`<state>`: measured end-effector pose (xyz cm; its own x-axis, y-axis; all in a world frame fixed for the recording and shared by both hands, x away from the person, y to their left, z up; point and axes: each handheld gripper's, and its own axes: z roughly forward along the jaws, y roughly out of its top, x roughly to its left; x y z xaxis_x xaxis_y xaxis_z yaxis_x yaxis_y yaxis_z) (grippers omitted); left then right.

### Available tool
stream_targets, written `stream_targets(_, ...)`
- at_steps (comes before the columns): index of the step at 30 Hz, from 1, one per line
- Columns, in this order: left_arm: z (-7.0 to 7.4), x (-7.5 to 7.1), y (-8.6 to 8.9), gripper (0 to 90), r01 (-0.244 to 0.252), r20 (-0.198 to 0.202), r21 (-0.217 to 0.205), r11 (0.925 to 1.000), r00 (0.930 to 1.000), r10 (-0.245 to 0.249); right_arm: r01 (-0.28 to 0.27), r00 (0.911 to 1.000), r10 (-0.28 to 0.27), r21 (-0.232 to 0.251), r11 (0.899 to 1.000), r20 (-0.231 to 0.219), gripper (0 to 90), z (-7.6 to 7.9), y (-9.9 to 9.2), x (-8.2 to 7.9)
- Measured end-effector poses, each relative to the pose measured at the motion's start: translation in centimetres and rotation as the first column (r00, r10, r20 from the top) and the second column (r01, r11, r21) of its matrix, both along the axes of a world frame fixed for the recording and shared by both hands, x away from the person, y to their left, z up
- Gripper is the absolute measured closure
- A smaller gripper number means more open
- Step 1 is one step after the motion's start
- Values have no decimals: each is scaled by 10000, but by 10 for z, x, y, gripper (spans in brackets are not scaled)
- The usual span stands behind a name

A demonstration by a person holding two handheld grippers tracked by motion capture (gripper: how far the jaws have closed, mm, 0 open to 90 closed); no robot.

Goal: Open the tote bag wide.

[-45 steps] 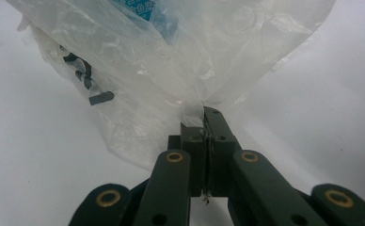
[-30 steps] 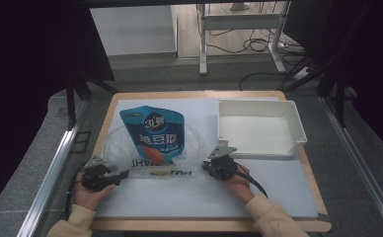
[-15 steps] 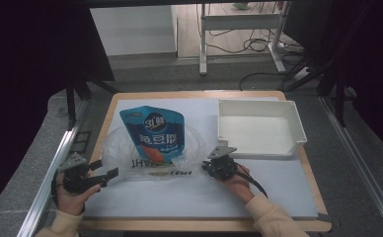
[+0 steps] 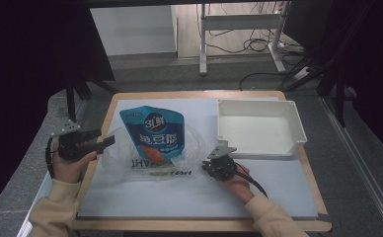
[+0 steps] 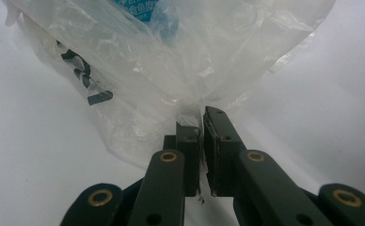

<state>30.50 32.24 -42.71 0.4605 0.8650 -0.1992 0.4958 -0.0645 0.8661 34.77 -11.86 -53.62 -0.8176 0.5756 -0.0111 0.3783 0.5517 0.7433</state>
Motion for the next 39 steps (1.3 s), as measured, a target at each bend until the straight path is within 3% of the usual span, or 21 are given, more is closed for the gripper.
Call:
stream_targets(6, 10, 23, -2, 356, 387, -175, 53, 9992, 9991, -386, -15, 10000, 15, -14, 10000, 17, 836, 0, 0, 0)
stream_targets(10, 9, 34, -9, 389, 732, -428, 119, 9972, 9964, -726, -27, 10000, 28, -31, 10000, 40, 833, 0, 0, 0)
stream_targets(14, -1, 36, -18, 486, 999, -759, 421, 9941, 9924, -966, -28, 10000, 29, -37, 10000, 46, 830, 0, 0, 0)
stream_targets(18, -10, 37, -22, 696, 1410, -1060, 472, 9889, 9851, -1354, -37, 10000, 37, -44, 10000, 72, 829, 0, 0, 0)
stream_targets(22, -16, 35, -25, 876, 1510, -1195, 733, 9858, 9827, -1416, -33, 10000, 33, -55, 10000, 57, 829, 0, -1, 0)
stream_targets(26, -20, 33, -27, 898, 1456, -1132, 819, 9860, 9842, -1359, -14, 10000, 14, -45, 10000, 34, 821, 0, -1, 0)
stream_targets(33, -19, 30, -26, 900, 1401, -1027, 624, 9882, 9857, -1333, -325, 9993, 330, 276, 9991, -191, 573, 6, -4, -5)
stream_targets(36, -19, 30, -24, 900, 1390, -978, 504, 9890, 9862, -1336, -209, 9998, 207, 722, 9972, 37, 459, 15, -11, -13)
stream_targets(39, -18, 29, -22, 900, 1328, -918, 392, 9904, 9874, -1288, -60, 9999, 35, 1514, 9885, 166, 414, 28, -23, -22)
